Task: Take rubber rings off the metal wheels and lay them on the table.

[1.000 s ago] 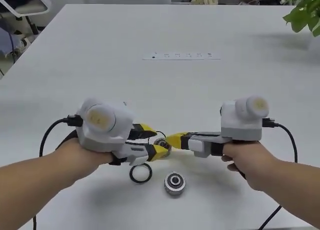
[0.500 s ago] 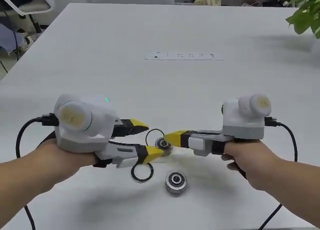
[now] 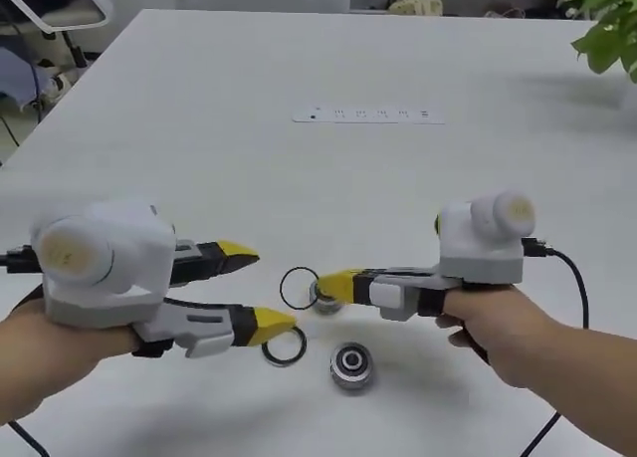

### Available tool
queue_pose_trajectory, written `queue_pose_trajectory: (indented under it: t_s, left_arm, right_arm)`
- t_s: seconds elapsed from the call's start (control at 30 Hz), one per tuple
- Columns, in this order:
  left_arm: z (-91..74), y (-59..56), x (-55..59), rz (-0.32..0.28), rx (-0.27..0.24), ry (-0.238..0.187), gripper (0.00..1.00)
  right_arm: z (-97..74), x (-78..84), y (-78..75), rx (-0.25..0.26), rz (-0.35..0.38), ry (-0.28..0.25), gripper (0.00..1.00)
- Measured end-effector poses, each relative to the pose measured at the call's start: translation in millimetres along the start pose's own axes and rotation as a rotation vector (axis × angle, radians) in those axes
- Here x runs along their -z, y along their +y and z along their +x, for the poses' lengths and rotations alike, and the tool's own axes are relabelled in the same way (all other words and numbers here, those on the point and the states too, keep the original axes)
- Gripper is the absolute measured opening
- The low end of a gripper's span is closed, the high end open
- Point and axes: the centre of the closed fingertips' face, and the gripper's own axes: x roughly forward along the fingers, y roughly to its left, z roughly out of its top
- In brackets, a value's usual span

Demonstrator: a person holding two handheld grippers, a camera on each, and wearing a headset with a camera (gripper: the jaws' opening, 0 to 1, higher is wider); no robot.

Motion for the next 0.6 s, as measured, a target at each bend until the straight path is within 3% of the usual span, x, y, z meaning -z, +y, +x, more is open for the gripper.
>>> queue_pose_trajectory:
  t_s: [0.6]
  left_arm:
    - [-23.6, -5.6, 12.4, -0.026, -0.031, -0.008, 0.62]
  right_arm:
    - [12.9, 27.6, 16.1, -0.060, 0.060, 0.096, 0.00]
